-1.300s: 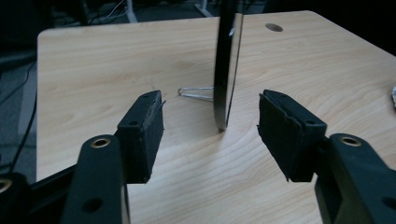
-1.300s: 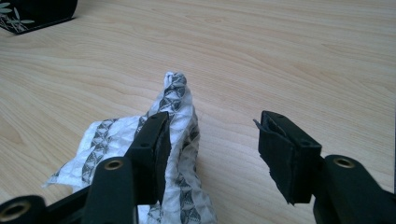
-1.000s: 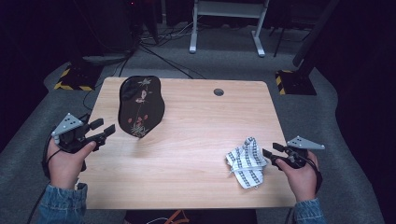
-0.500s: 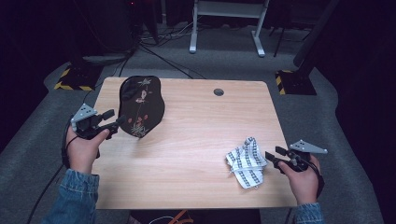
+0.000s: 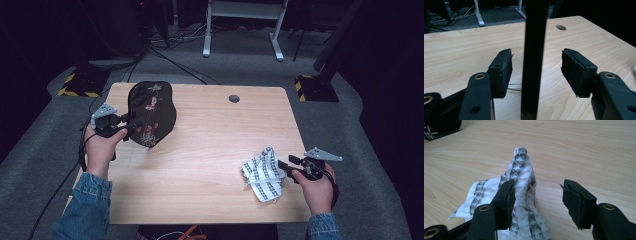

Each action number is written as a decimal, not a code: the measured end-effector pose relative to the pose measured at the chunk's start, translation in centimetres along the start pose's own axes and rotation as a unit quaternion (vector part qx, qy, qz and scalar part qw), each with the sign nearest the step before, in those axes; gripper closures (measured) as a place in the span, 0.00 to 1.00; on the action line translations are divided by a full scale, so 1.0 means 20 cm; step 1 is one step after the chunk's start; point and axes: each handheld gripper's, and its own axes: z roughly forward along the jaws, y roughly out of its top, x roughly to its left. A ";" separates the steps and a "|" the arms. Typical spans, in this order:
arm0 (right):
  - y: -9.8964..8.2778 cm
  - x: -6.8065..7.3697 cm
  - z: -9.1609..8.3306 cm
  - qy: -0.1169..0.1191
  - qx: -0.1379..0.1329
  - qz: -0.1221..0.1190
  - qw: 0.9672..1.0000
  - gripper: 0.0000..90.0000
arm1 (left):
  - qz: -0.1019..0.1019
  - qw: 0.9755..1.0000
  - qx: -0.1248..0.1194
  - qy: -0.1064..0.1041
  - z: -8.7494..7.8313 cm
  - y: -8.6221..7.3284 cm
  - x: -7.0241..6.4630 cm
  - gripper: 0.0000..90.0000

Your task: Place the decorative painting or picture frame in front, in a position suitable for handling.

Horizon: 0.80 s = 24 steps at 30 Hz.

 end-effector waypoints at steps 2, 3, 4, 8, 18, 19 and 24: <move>0.02 0.00 0.02 0.000 -0.003 -0.003 1.000 0.50 | 0.000 1.000 0.002 0.001 0.01 0.01 0.00 0.50; 0.04 0.01 0.04 -0.003 -0.004 -0.007 1.000 0.50 | 0.001 1.000 0.004 0.001 0.01 0.01 0.00 0.52; 0.05 0.02 0.04 -0.001 -0.005 -0.009 1.000 0.50 | 0.001 1.000 0.002 0.001 0.02 0.01 0.00 0.53; 0.06 0.05 0.06 0.006 -0.008 -0.013 1.000 0.50 | 0.008 1.000 0.004 -0.008 0.05 0.00 0.00 0.55; 0.05 0.08 0.03 0.030 -0.017 -0.003 0.999 0.49 | 0.011 0.999 0.019 -0.043 0.09 0.00 0.03 0.77; 0.05 0.07 0.02 0.028 -0.017 -0.005 0.999 0.49 | 0.006 0.999 0.021 -0.046 0.09 0.00 0.02 0.80; 0.04 0.05 -0.01 0.042 -0.028 0.019 0.999 0.49 | 0.016 0.999 0.022 -0.033 0.08 0.00 0.01 0.89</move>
